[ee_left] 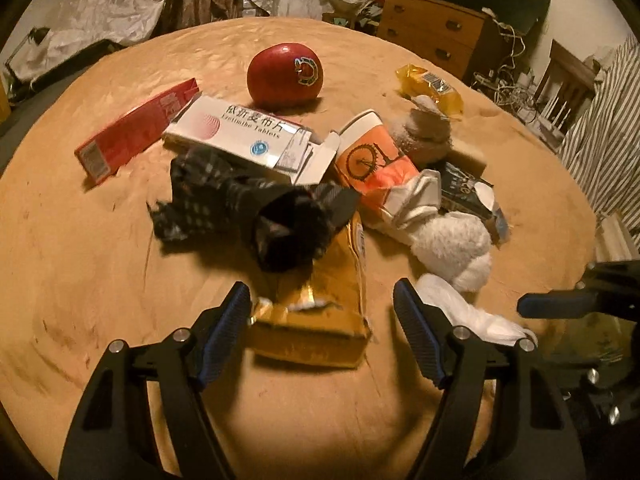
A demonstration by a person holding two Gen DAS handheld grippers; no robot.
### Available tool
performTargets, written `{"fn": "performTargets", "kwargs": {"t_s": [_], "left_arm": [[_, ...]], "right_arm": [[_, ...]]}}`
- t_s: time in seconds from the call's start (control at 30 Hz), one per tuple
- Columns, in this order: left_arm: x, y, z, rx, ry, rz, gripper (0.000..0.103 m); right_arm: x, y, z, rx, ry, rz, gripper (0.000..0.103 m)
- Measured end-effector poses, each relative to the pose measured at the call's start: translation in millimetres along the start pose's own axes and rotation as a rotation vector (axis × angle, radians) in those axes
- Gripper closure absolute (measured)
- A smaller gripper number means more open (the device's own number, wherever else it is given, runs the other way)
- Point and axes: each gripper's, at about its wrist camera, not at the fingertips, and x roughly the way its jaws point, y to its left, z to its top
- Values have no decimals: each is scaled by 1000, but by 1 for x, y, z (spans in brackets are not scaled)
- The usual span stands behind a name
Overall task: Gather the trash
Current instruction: 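Grasp the gold snack bag with the left tool while the right tool grasps the white mask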
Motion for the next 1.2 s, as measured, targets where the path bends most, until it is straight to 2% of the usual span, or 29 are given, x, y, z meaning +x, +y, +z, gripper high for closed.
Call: {"fn": "performTargets", "kwargs": {"t_s": [0.1, 0.17, 0.2, 0.23, 0.3, 0.47, 0.7, 0.87, 1.1, 1.2], "left_arm": [[7, -3, 3, 27, 24, 12, 33], [11, -4, 4, 35, 36, 23, 40], [12, -4, 5, 33, 32, 31, 42], [12, -5, 5, 27, 33, 34, 48], [9, -5, 4, 11, 27, 26, 50], [-5, -7, -8, 4, 11, 13, 51], [-39, 5, -47, -82, -34, -18, 51], [-69, 2, -56, -99, -115, 9, 51], [-122, -19, -39, -82, -271, 23, 51], [-145, -30, -30, -66, -354, 75, 51]], "right_arm": [[8, 7, 9, -31, 18, 2, 57], [19, 9, 14, -51, 47, -19, 58], [26, 8, 16, -53, 62, -30, 65], [29, 8, 16, -57, 69, -38, 73], [35, 11, 15, -68, 76, -62, 76], [27, 12, 4, -40, 30, -55, 76], [-8, 18, -14, 11, -74, -23, 76], [-36, 20, -22, 45, -176, -36, 76], [-69, 19, -15, 73, -296, -74, 76], [-94, 25, -12, 70, -375, -109, 76]]}}
